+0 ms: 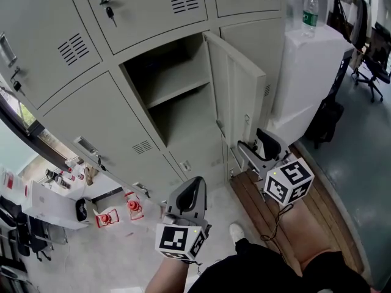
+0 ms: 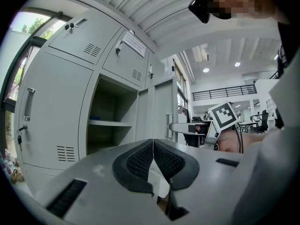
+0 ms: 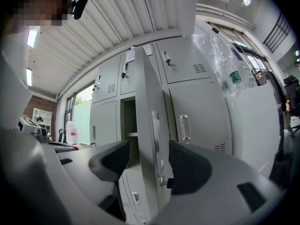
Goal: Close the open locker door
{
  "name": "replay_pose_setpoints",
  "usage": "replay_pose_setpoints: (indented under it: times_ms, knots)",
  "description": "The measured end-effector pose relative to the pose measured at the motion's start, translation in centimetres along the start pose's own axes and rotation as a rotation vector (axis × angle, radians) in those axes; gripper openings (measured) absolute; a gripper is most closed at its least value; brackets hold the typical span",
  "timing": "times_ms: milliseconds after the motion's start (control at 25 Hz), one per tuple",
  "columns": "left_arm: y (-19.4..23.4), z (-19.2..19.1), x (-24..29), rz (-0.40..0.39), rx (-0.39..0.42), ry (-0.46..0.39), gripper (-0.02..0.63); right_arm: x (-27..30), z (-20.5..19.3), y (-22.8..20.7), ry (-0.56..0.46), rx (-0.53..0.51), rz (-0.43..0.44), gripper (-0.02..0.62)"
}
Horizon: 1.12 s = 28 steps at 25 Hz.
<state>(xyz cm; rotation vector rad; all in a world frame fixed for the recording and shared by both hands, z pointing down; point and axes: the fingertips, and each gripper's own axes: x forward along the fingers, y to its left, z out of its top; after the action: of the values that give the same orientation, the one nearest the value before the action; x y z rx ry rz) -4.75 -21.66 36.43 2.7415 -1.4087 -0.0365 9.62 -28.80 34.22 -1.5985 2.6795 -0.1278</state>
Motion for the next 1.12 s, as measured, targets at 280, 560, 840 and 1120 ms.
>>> replay_pose_setpoints:
  times_ms: [280,560,840,1120]
  knots:
    - [0.8,-0.1,0.2,0.019,-0.014,-0.008,0.018,0.6,0.0,0.1,0.008,-0.011,0.012,0.287]
    - [1.1,0.1,-0.1,0.026,-0.012,-0.009,0.018,1.1,-0.1,1.4,0.034,-0.052,0.038,0.196]
    - [1.7,0.0,-1.2,0.048,-0.016,-0.007,0.018,2.0,-0.4,3.7,0.051,-0.087,0.081,0.198]
    - [3.1,0.0,-2.5,0.090,-0.024,-0.007,0.018,3.7,-0.6,6.7,0.066,-0.110,0.157,0.196]
